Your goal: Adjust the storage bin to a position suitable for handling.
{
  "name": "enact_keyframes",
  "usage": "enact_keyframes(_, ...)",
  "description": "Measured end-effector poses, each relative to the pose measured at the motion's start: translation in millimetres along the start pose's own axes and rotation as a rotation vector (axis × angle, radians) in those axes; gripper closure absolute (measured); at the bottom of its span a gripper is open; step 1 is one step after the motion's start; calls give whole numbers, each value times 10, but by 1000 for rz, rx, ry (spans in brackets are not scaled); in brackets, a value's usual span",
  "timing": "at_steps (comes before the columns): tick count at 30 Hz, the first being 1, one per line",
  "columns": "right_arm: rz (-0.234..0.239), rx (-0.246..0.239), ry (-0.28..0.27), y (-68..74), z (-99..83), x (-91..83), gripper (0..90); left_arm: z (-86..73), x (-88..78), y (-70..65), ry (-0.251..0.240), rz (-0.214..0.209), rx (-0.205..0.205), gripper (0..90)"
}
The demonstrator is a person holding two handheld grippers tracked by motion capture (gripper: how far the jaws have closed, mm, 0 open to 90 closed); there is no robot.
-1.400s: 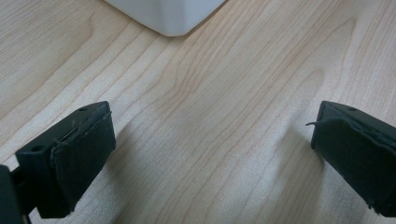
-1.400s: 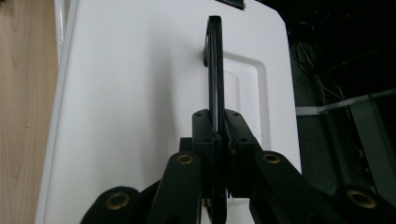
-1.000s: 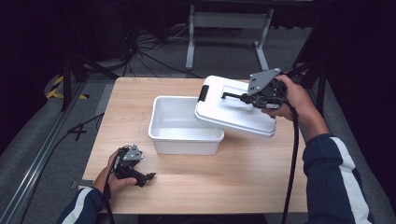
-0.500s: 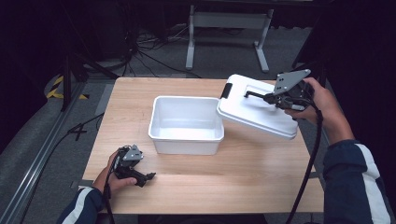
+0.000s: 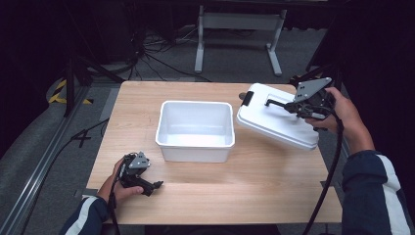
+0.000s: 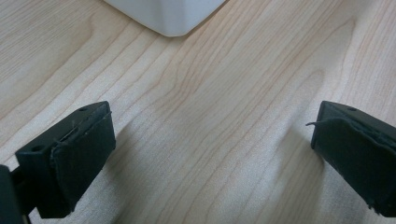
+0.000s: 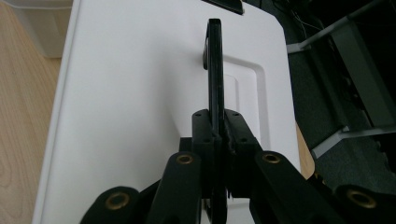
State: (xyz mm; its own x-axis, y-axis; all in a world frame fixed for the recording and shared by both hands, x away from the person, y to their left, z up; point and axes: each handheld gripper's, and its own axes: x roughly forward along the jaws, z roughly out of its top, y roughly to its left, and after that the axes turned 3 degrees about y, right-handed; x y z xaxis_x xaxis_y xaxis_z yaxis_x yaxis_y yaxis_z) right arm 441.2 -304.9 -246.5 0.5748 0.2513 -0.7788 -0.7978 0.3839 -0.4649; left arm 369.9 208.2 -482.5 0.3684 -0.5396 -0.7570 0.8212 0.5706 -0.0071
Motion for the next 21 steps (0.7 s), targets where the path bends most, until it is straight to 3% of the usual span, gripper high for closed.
enact_keyframes(9,23,33,26,28,-181,212,850,0,0,0,0,0,0,2)
enact_keyframes(21,67,41,47,108,-282,494,850,0,0,-1,0,0,-1,2)
